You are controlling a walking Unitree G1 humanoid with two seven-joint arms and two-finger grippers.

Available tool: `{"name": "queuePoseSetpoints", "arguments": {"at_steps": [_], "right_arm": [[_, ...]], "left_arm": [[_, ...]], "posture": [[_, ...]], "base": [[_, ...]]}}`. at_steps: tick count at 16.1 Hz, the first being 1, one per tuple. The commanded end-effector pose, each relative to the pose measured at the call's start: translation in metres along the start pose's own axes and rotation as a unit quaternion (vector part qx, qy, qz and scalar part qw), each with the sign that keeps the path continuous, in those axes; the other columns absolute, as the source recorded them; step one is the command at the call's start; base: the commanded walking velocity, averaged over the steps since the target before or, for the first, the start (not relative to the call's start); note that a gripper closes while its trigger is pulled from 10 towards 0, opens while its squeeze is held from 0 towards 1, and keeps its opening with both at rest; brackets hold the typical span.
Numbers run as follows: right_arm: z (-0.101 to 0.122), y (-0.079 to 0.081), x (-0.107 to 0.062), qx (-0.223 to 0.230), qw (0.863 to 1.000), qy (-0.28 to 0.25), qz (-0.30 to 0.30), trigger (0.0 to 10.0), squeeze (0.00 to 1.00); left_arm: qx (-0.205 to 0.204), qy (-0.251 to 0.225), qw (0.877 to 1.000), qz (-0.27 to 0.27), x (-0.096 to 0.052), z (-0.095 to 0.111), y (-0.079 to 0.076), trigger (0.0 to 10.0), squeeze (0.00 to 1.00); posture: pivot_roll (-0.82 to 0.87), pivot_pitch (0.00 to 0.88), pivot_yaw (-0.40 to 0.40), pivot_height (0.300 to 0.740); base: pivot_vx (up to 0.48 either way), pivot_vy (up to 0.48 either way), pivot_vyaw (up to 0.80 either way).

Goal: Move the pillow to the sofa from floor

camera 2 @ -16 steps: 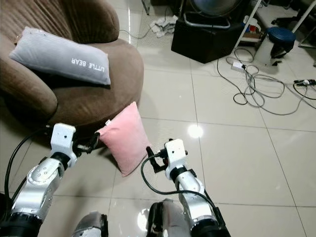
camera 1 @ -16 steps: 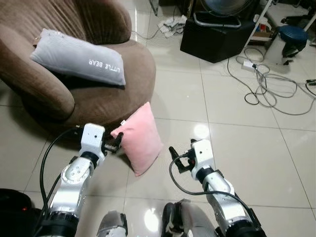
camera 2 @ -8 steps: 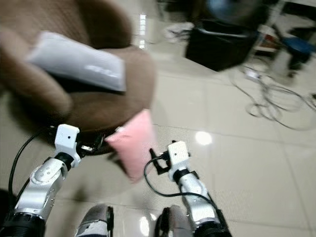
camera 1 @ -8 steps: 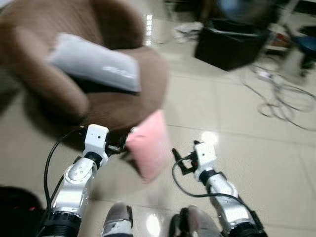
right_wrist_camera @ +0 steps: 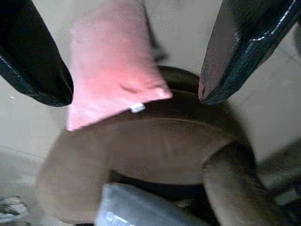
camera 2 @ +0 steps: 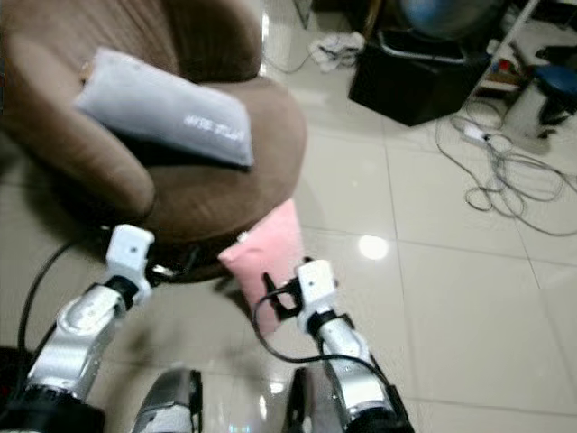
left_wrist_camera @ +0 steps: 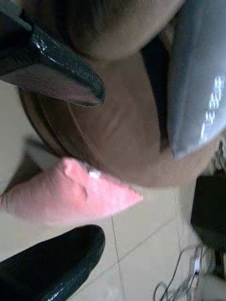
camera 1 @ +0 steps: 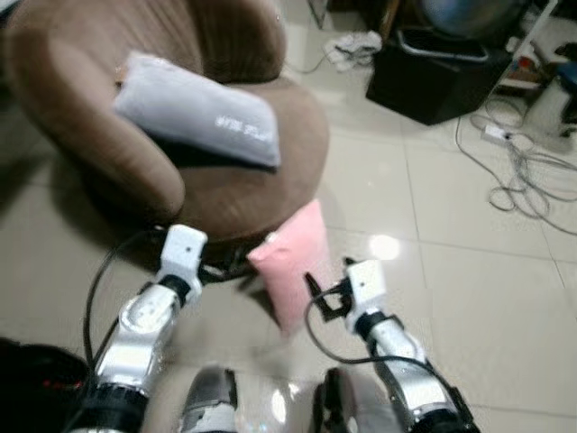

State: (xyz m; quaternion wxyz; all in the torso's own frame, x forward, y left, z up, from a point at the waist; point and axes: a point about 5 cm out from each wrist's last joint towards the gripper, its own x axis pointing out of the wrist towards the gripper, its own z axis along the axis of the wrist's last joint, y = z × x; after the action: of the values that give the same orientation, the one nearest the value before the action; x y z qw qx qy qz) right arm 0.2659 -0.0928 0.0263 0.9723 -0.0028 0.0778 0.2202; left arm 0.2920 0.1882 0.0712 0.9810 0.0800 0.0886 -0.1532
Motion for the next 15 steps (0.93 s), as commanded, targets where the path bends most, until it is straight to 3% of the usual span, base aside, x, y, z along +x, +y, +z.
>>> {"name": "queuePoseSetpoints", "arguments": {"at_steps": [1,3,4,8,15], "right_arm": [[-0.0037,-0.0095,-0.0057,-0.004,1.000,0.008,-0.011,10.0,0.18],[-0.0038,-0.0097,-0.0059,-0.005,1.000,0.008,-0.010,10.0,0.18],[-0.0031,-0.0094,-0.0053,-0.006,1.000,0.007,-0.009,10.0,0.18],[-0.0030,-0.0068,-0.0047,-0.007,1.000,0.010,-0.002,10.0,0.18],[-0.0008,-0.0058,-0.0058,0.001,1.000,-0.001,-0.002,10.0,0.21]], "left_arm": [[-0.012,0.013,1.000,-0.019,0.0006,-0.0055,-0.0087,10.0,0.00],[-0.008,0.012,1.000,-0.026,0.0014,-0.0046,-0.0106,10.0,0.00],[0.009,0.009,1.000,-0.029,0.0020,-0.0035,-0.0109,10.0,0.00],[0.009,0.018,0.999,-0.034,0.0022,-0.0055,-0.0118,10.0,0.00],[0.020,0.018,0.999,-0.030,0.0026,-0.0060,-0.0125,10.0,0.00]], "posture": [[0.02,0.183,-0.058,0.669],[0.02,0.178,-0.057,0.669],[0.02,0.174,-0.056,0.669],[0.01,0.169,-0.056,0.669],[0.01,0.177,-0.056,0.661]], "base": [[0.000,0.454,0.00],[0.144,0.409,0.00],[0.409,-0.244,0.00],[0.373,-0.294,0.00],[0.000,0.000,-0.51]]}}
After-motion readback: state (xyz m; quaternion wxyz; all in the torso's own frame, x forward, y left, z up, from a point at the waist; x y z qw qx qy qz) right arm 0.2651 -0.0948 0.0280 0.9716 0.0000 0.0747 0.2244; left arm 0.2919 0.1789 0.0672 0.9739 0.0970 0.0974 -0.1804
